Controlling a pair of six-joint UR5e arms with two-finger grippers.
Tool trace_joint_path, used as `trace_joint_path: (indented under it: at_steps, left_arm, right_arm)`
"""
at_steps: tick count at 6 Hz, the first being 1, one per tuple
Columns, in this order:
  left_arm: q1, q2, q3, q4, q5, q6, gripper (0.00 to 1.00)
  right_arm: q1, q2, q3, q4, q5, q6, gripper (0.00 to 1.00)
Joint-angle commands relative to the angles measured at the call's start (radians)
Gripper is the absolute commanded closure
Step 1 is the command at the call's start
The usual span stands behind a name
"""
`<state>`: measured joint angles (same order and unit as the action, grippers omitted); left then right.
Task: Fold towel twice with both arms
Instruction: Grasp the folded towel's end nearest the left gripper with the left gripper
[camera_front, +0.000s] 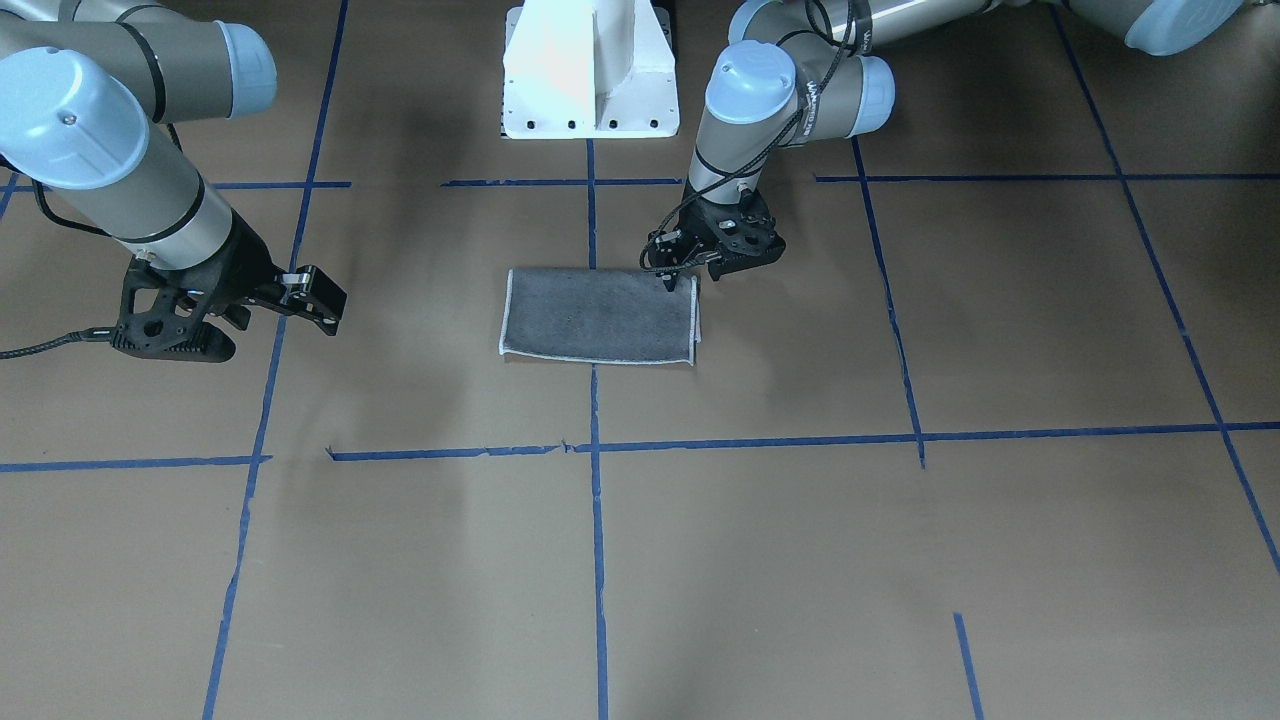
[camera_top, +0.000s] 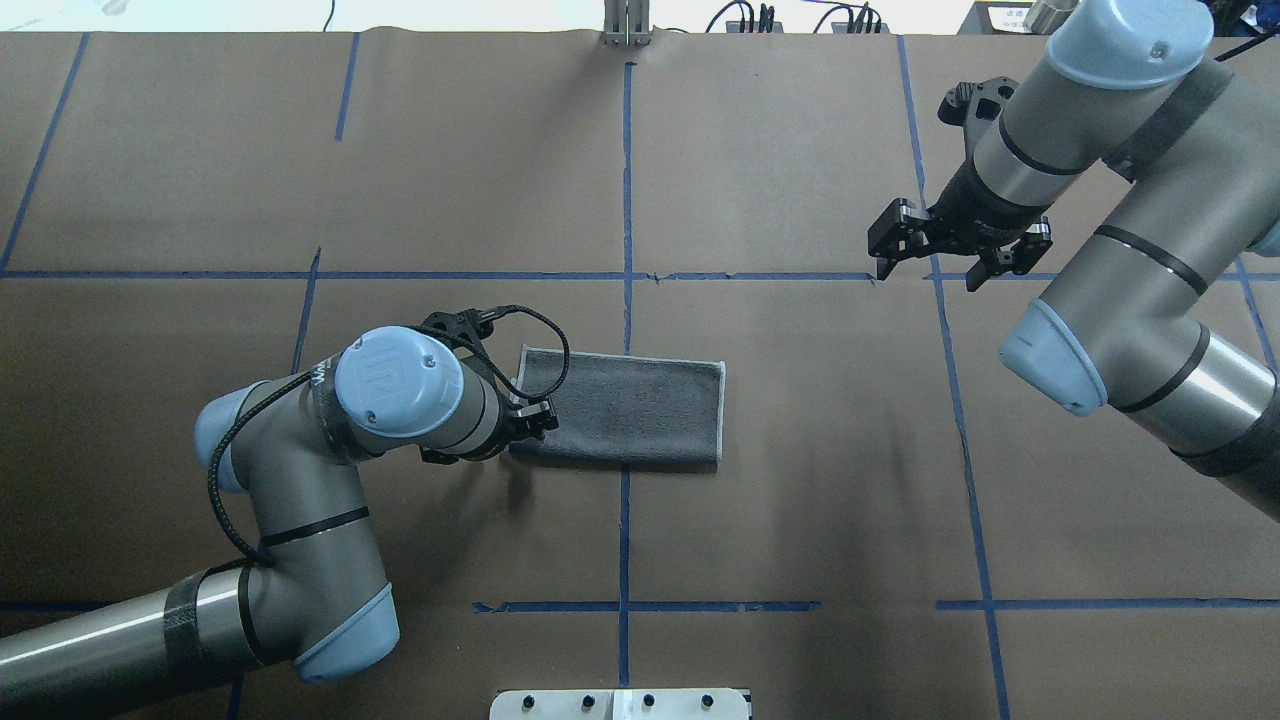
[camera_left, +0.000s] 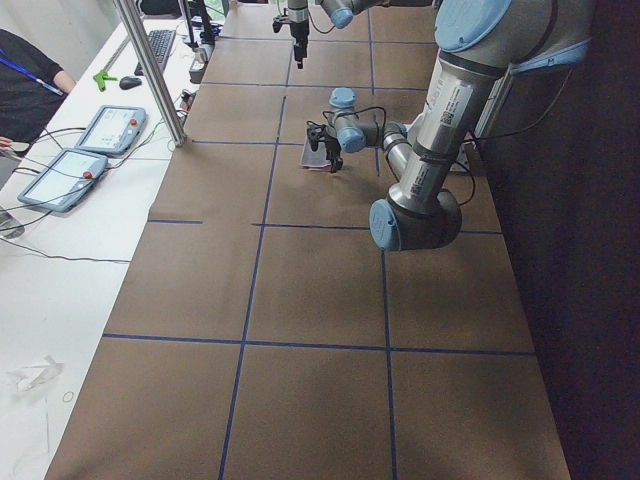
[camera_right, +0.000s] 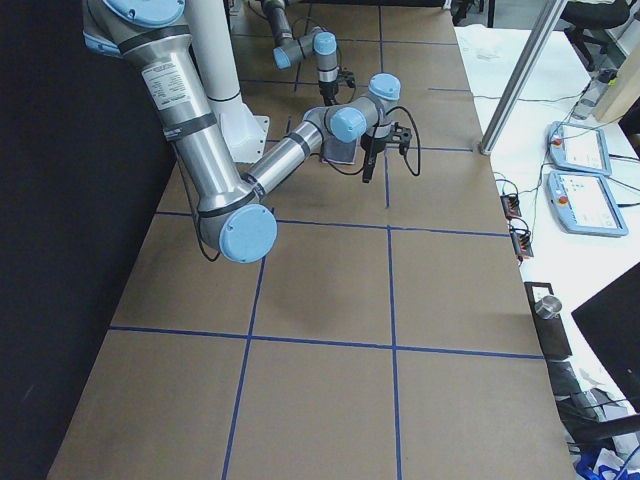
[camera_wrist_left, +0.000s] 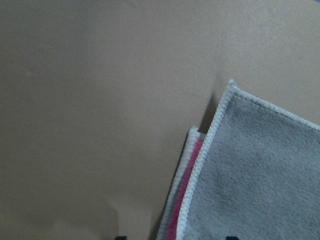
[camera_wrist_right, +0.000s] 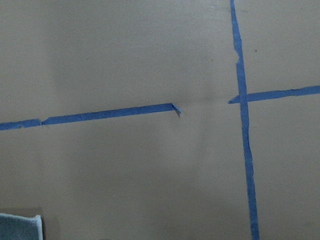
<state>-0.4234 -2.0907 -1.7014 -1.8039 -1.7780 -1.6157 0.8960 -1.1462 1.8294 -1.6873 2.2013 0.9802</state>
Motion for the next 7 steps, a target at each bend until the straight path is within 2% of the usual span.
trace_joint_path:
  at_steps: [1,2,4,6,7]
  left_arm:
    - [0.006,-0.002,0.006,0.000,0.005,-0.019,0.47]
    - [0.014,-0.002,0.008,0.001,0.005,-0.033,0.53]
    - [0.014,-0.003,0.008,0.003,0.005,-0.036,0.98]
    - [0.006,-0.020,0.003,0.014,0.005,-0.030,1.00]
    - [0.002,-0.082,0.006,0.070,0.005,-0.030,1.00]
  right_arm:
    - [0.000,-0.001,0.001,0.000,0.000,0.000,0.00]
    - [0.001,-0.001,0.001,0.000,0.000,0.000,0.00]
    - [0.000,-0.007,0.002,0.000,0.000,0.000,0.00]
    - [0.001,-0.009,0.004,0.000,-0.002,-0.002,0.00]
    - [0.003,-0.012,0.005,0.000,0.000,-0.003,0.00]
